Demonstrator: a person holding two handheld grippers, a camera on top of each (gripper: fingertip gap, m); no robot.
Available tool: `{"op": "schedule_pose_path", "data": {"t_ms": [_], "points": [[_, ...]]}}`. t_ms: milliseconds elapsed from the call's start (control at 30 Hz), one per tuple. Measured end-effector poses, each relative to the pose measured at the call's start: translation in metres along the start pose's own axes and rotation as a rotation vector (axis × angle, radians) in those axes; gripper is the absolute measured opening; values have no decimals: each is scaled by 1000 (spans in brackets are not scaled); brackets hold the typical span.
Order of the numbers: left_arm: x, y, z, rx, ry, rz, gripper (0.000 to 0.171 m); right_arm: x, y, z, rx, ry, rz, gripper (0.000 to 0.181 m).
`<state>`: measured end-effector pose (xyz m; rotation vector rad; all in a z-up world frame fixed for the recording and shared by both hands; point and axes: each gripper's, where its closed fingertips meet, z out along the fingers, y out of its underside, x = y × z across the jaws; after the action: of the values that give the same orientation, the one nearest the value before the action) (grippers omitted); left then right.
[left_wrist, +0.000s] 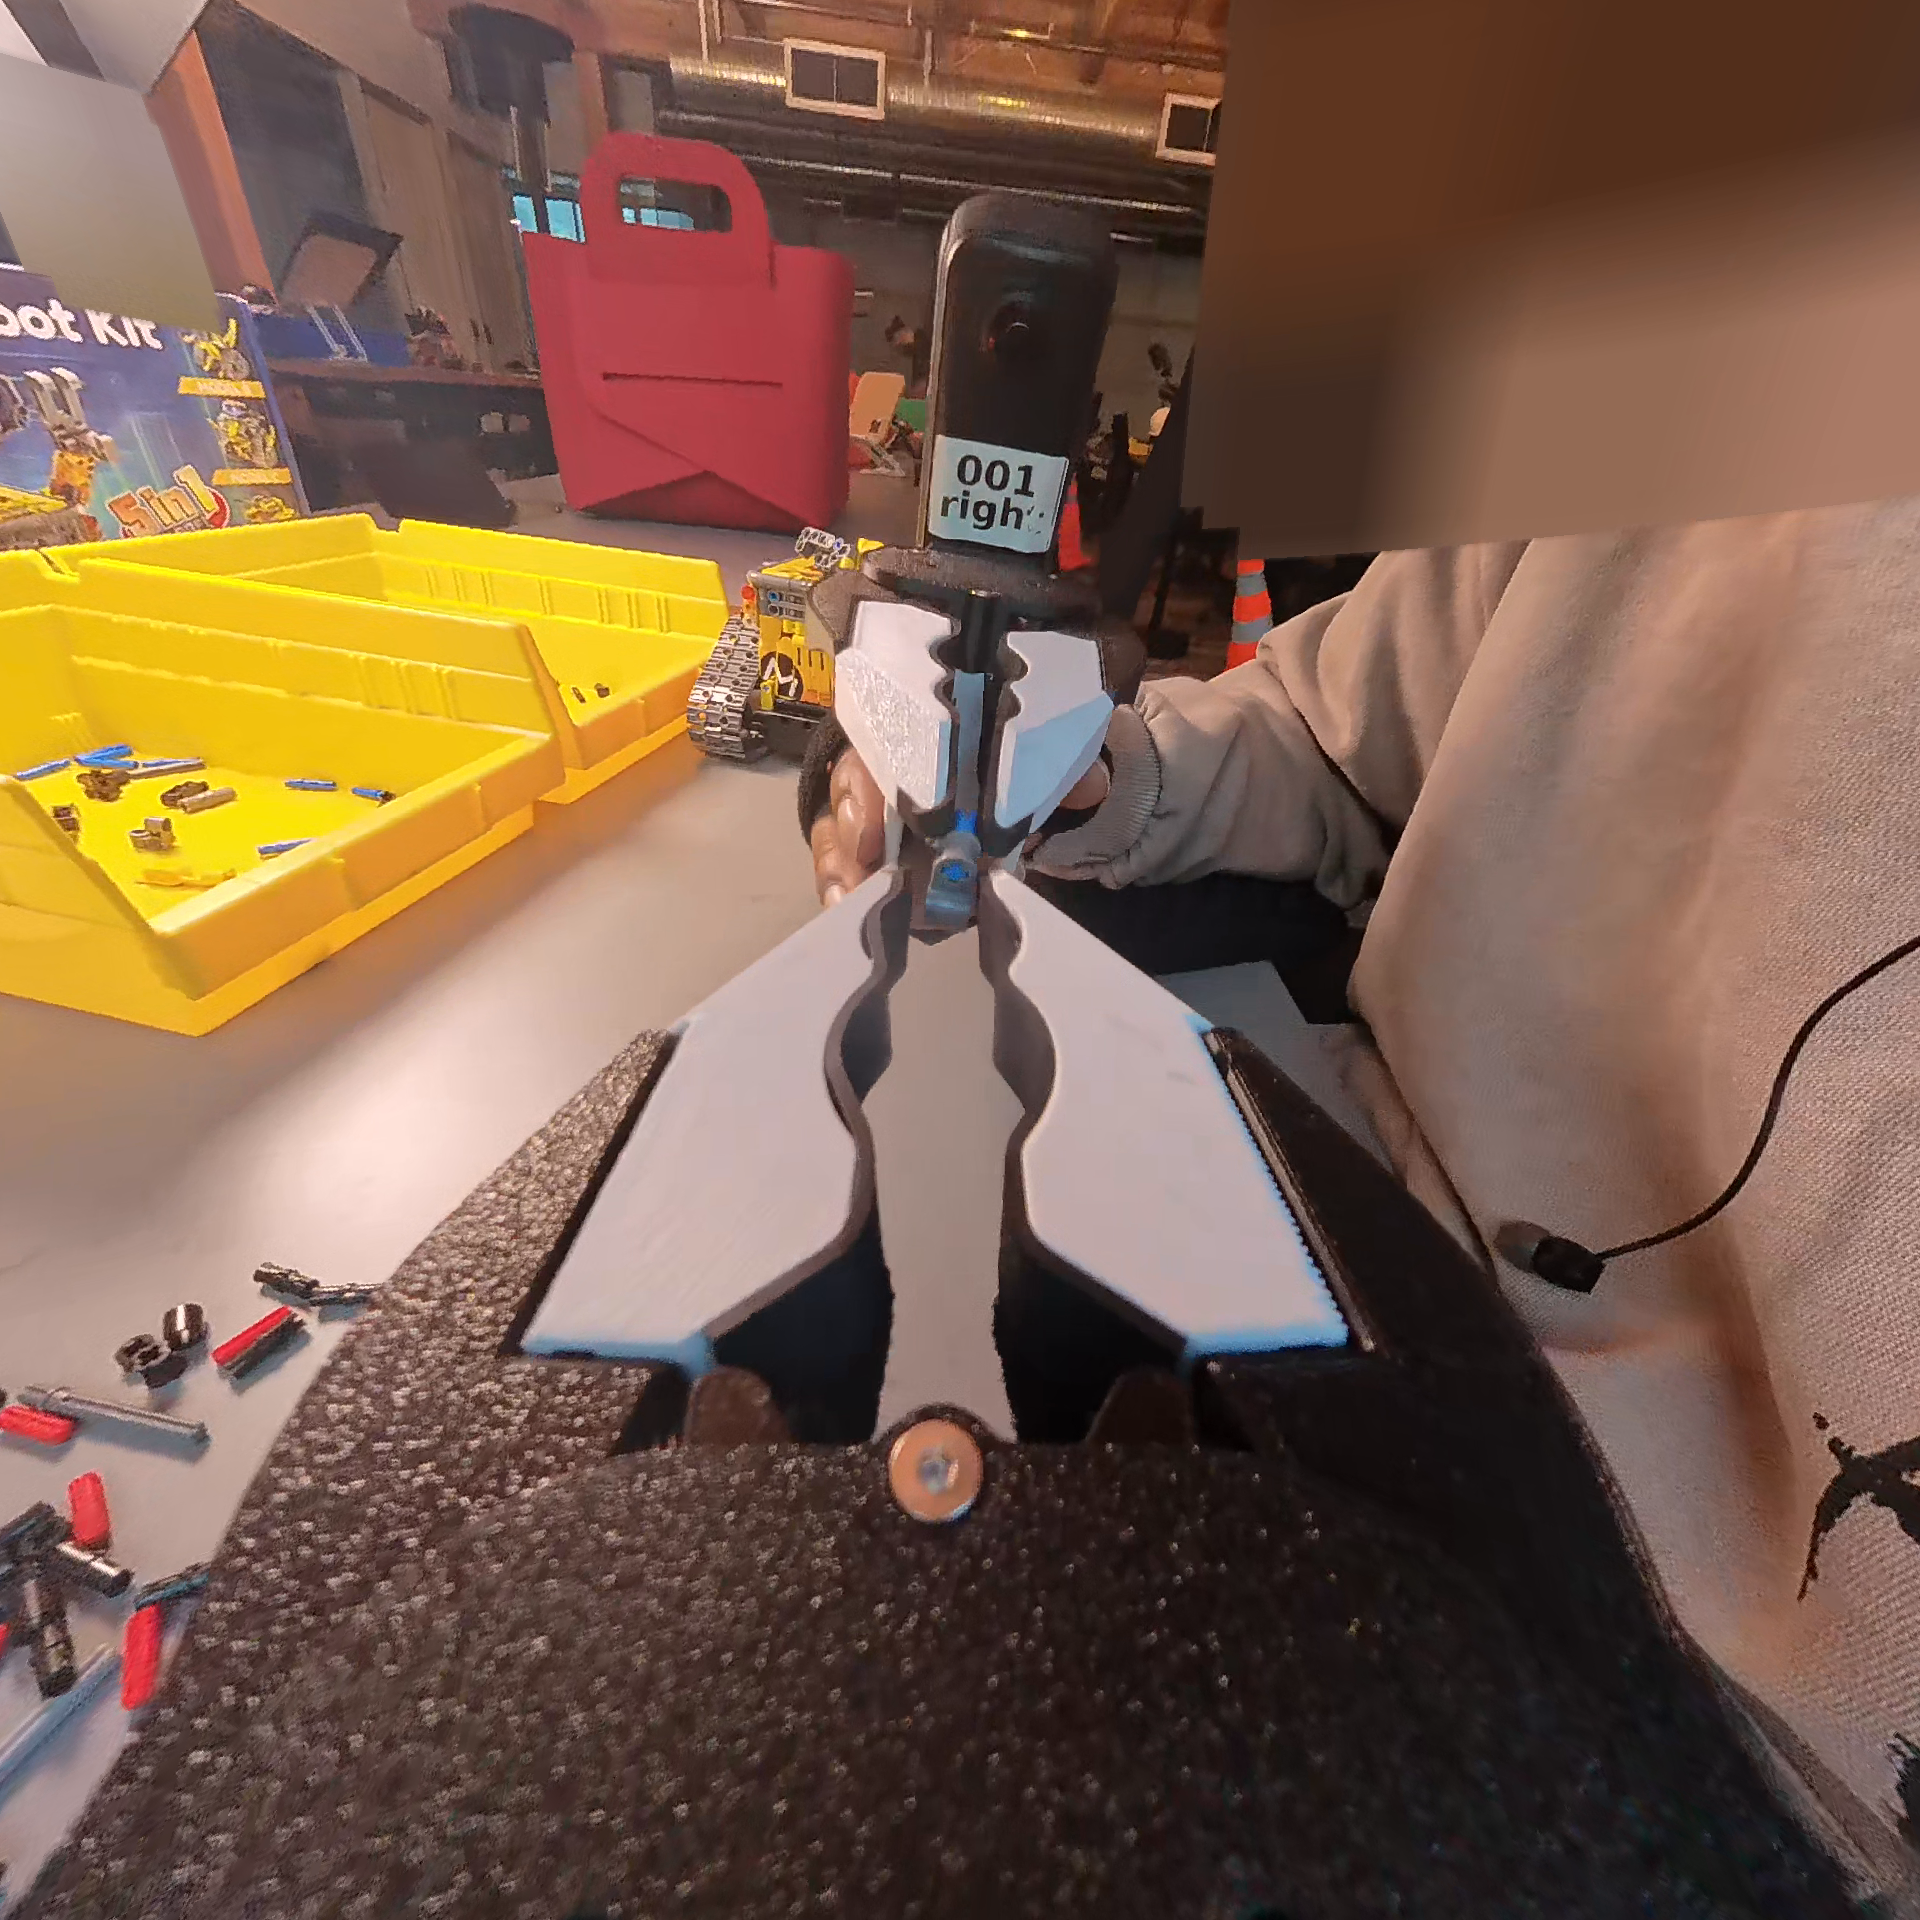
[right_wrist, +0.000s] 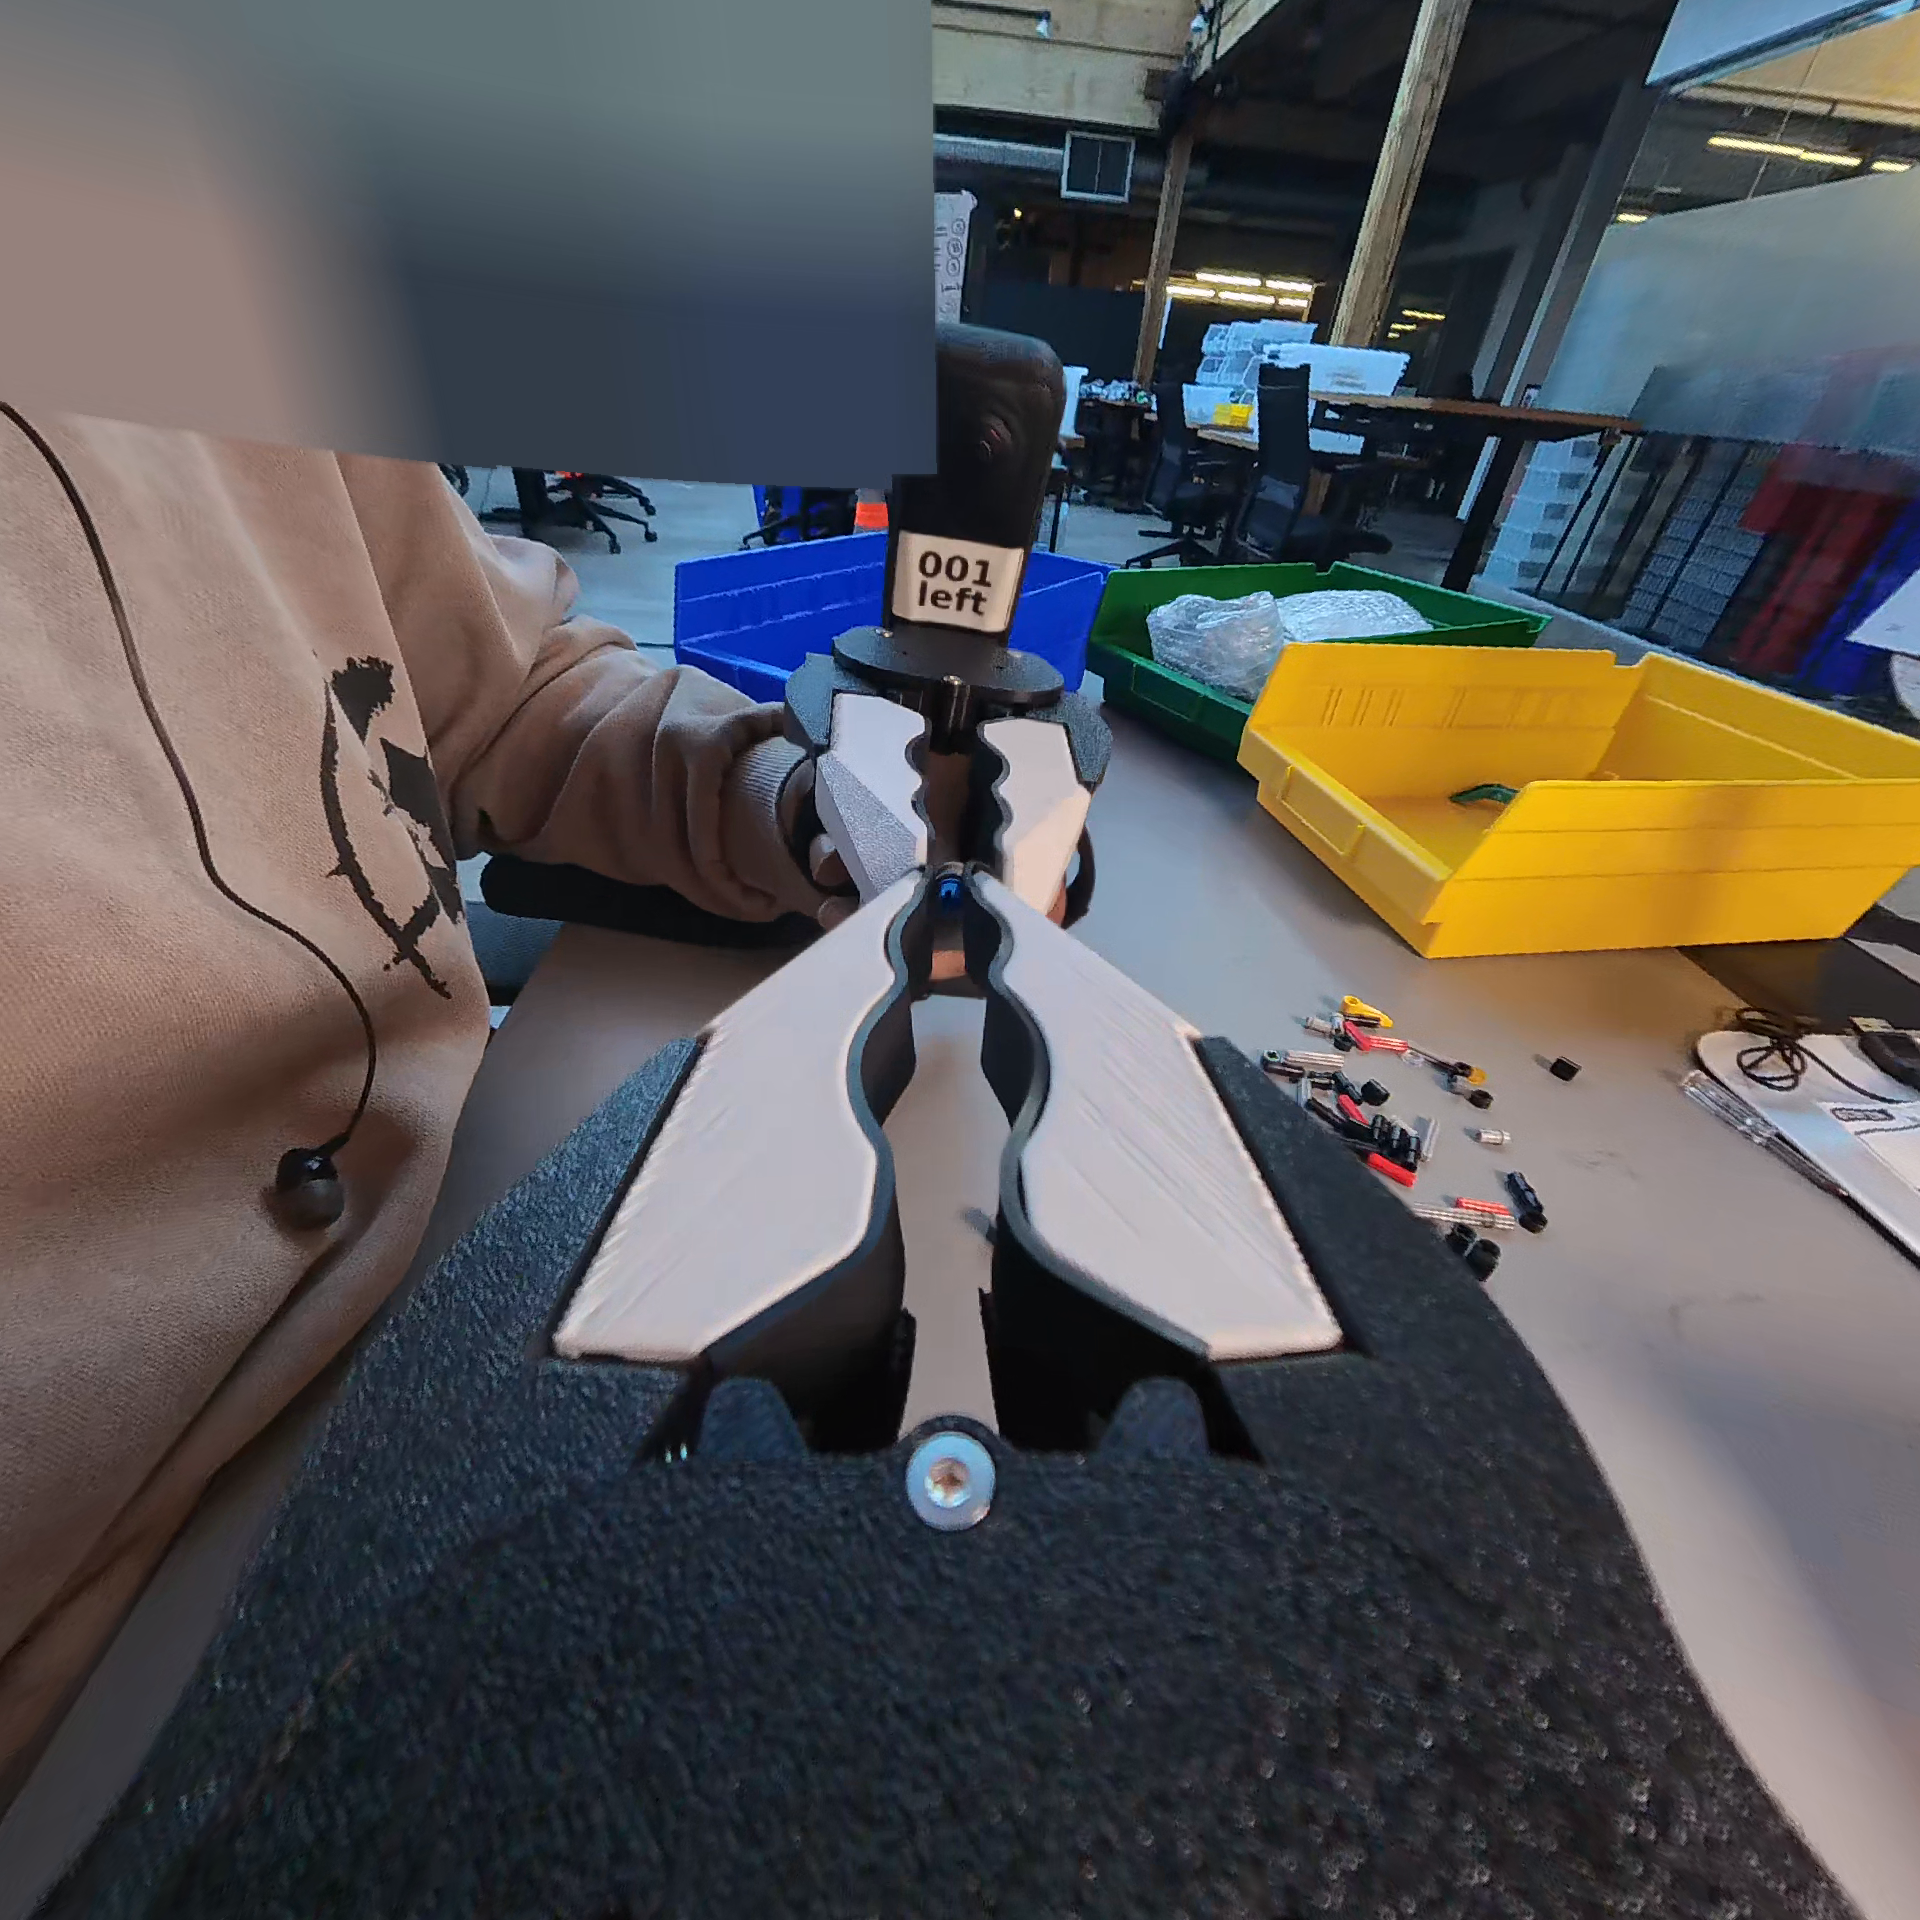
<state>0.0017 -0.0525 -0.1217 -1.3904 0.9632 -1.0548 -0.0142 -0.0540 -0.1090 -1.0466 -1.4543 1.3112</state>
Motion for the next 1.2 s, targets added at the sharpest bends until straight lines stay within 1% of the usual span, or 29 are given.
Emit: {"op": "schedule_pose_path", "data": {"t_ms": [100,433,633,767,900,933,1033,1200], "points": [[5,4,-1,-44,9,34,8,-4,3,2,-19,-19,0,3],[5,4,-2,-47,0,60,7,-4,5,2,-37,-23,-14,4],[6,5,-1,-58,-4,68,8,-5,7,2,-43,-40,7,3],[5,12,-1,-125,-19,106,9,-6,12,3,-79,-50,-13,2],[6,17,-3,-201,-29,150,7,-9,17,5,-111,-69,-10,2],[5,15,-4,-202,-41,154,7,-7,17,5,-110,-60,-21,2],[4,3,-7,-134,-44,107,7,-5,5,6,-35,-46,1,1],[11,-12,-8,-64,-10,56,7,-7,-9,3,47,-68,19,1]]}}
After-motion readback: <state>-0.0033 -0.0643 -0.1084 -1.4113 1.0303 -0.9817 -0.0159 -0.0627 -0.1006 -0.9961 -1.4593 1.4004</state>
